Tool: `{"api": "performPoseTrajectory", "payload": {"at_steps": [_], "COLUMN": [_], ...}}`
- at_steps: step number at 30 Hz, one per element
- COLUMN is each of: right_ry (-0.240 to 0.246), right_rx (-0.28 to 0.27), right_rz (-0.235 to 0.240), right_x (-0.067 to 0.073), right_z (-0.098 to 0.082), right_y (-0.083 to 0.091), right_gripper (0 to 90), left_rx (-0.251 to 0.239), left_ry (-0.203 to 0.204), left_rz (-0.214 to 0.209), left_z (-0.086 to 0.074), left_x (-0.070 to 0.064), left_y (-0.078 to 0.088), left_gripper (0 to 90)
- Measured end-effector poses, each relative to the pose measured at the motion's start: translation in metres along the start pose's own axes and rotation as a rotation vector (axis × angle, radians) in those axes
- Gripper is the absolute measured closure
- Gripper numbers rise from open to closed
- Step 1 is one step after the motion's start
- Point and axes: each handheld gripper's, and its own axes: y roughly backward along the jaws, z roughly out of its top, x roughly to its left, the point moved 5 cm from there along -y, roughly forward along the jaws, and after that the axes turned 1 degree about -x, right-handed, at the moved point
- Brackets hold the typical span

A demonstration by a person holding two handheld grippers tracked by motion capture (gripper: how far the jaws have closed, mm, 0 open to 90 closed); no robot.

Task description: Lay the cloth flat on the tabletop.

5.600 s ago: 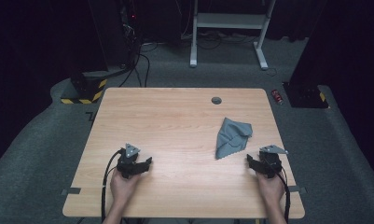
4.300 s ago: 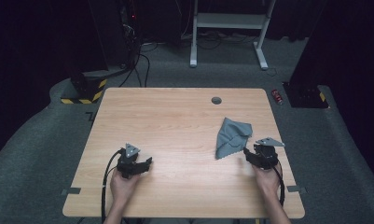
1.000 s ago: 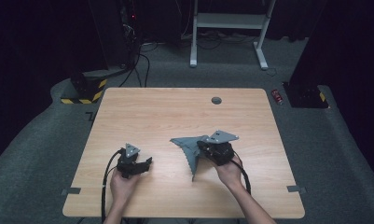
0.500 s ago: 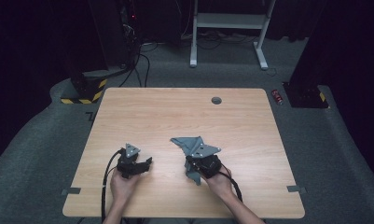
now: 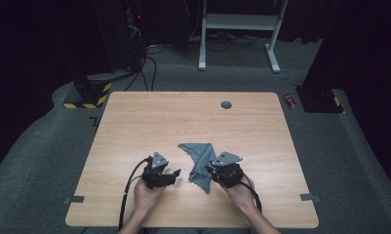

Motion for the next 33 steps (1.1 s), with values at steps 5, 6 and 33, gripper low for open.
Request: {"api": "performPoseTrajectory", "payload": {"at_steps": [5, 6, 33], "right_ry": [0.008, 0.008, 0.025], "right_rx": [0.006, 0.009, 0.015], "right_rz": [0.022, 0.025, -0.024], "right_x": [0.004, 0.006, -0.007], "right_z": [0.000, 0.000, 0.004], "right_y": [-0.003, -0.004, -0.014], "right_gripper": [65.2, 64.1, 88.6], "left_rx": [0.007, 0.003, 0.025], "left_ry": [-0.025, -0.017, -0.104], "left_rz": [-0.041, -0.054, -0.016], "left_z": [0.003, 0.003, -0.006], "left_x": [-0.020, -0.023, -0.046], "left_y": [-0.008, -0.008, -0.020], "left_gripper": [36.5, 36.4, 36.0]}}
